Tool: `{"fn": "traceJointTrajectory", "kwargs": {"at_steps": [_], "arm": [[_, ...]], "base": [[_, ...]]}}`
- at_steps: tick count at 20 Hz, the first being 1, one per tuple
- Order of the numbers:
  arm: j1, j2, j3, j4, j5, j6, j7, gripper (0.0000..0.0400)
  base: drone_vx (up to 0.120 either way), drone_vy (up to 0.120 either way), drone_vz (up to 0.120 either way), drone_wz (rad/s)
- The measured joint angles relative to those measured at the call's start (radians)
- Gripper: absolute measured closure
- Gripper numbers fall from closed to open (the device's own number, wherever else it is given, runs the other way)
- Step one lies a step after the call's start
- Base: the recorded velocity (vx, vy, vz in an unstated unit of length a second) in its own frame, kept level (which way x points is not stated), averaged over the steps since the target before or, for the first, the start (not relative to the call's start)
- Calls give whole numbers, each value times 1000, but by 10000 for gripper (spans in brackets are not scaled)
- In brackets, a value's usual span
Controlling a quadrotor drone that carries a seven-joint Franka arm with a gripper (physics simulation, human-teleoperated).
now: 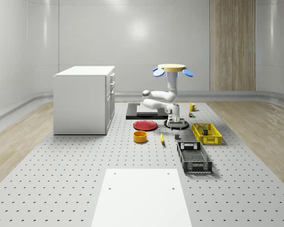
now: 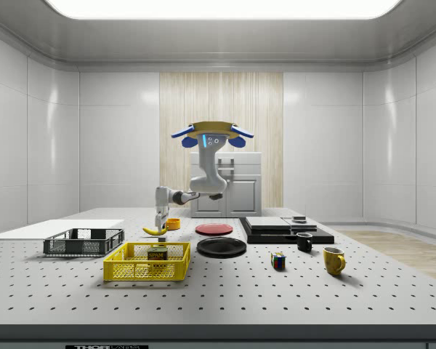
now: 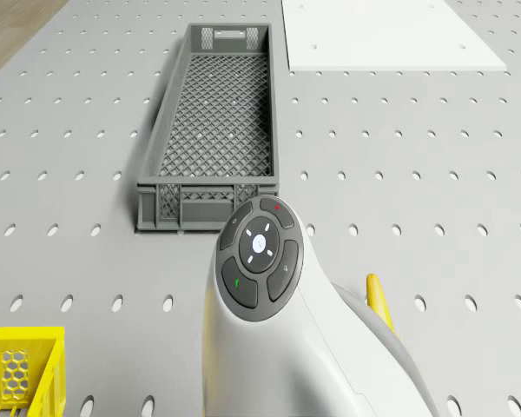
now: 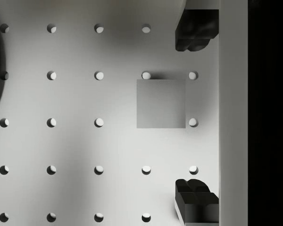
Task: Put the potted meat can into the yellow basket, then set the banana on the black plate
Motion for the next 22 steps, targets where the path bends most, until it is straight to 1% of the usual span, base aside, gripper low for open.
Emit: {"fn": "traceJointTrajectory", "kwargs": {"at_steps": [9,17,20,22], "arm": [[1,1,0,0,-1,-1,0,0],[1,3,0,0,-1,-2,-1,0],[1,3,0,0,-1,-3,-1,0],[1,3,0,0,-1,-3,-1,0]], "base": [[4,-120,0,0],[120,-120,0,0],[27,-120,0,0],[80,-120,0,0]]}}
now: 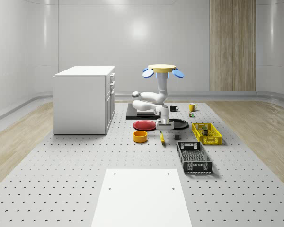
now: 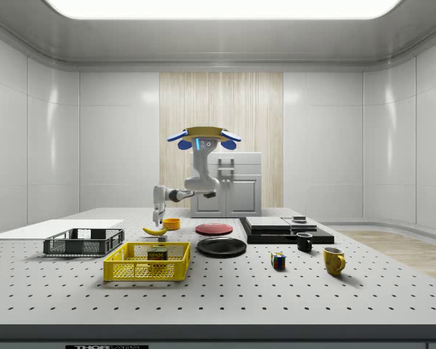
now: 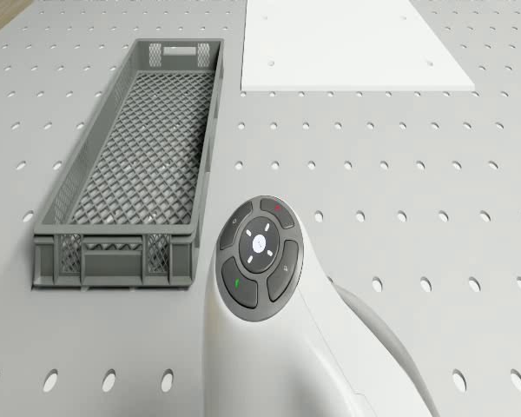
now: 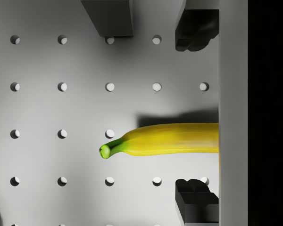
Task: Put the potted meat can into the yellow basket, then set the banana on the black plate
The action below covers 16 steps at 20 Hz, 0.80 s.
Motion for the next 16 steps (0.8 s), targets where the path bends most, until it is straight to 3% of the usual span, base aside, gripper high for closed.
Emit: {"fn": "traceJointTrajectory", "kwargs": {"at_steps": [3,8,16], "arm": [[0,0,0,0,0,0,0,0],[0,1,0,0,0,-1,0,0],[1,2,0,0,-1,-2,-1,0]], "base": [[13,-120,0,0],[88,-8,0,0],[0,15,-110,0]]}}
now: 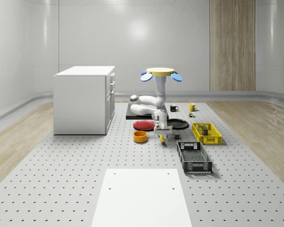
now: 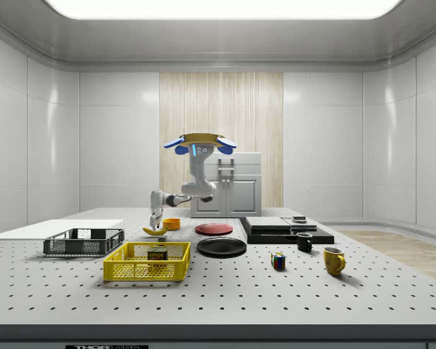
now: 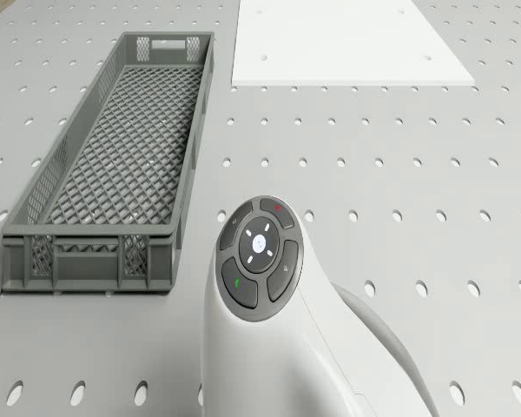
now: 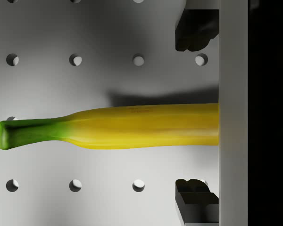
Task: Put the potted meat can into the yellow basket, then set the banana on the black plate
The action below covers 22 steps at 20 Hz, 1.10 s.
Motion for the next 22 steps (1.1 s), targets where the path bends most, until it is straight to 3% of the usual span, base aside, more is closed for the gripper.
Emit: {"fn": "traceJointTrajectory", "kwargs": {"at_steps": [11,22], "arm": [[-10,1,-51,17,-49,20,-1,0],[-76,32,-64,90,-66,23,0,0]], "base": [[0,-22,0,0],[0,0,0,0]]}}
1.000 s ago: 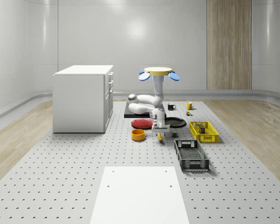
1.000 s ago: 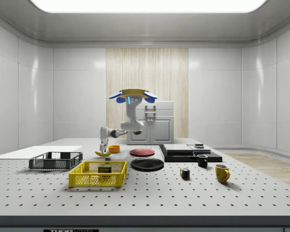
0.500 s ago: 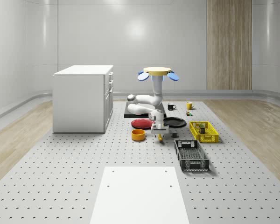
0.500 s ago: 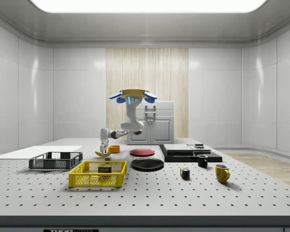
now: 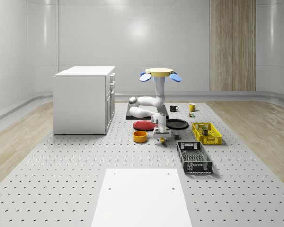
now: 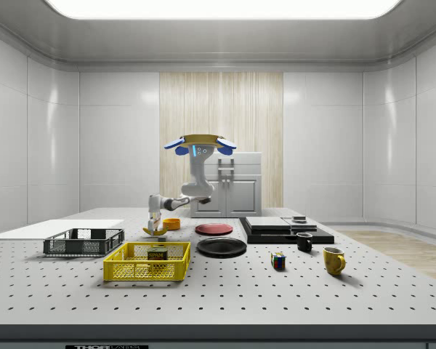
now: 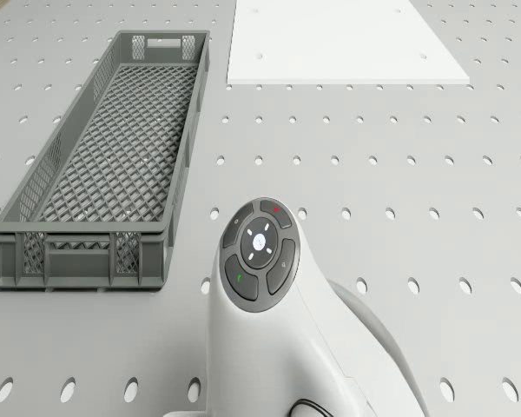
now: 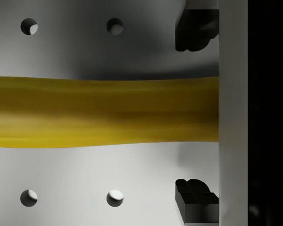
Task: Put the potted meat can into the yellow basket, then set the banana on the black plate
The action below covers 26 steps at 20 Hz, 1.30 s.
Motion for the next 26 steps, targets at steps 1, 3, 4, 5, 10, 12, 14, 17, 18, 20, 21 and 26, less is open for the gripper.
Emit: {"fn": "traceJointTrajectory", "kwargs": {"at_steps": [1,3,4,5,10,12,14,17,18,20,21,26], "arm": [[-2,1,0,2,0,0,0,0],[-6,3,-7,8,-7,3,0,0],[-8,3,-11,11,-10,5,0,0],[-9,4,-13,13,-13,6,0,0],[-13,7,-20,18,-20,8,-1,165],[-13,7,-21,19,-21,8,-1,198],[-13,8,-22,19,-23,7,-8,209],[-10,11,-14,16,-19,-1,-30,210],[-8,12,-7,12,-13,-6,-35,210],[-3,14,13,4,3,-18,-44,210],[-1,15,22,0,11,-24,-47,210],[6,18,54,-11,38,-43,-45,210]], "base": [[0,0,0,0],[0,0,0,0],[0,0,0,0],[0,0,0,0],[0,0,0,0],[0,0,0,0],[0,0,0,0],[0,0,0,0],[0,0,0,0],[0,0,60,0],[0,0,120,0],[0,0,120,0]]}}
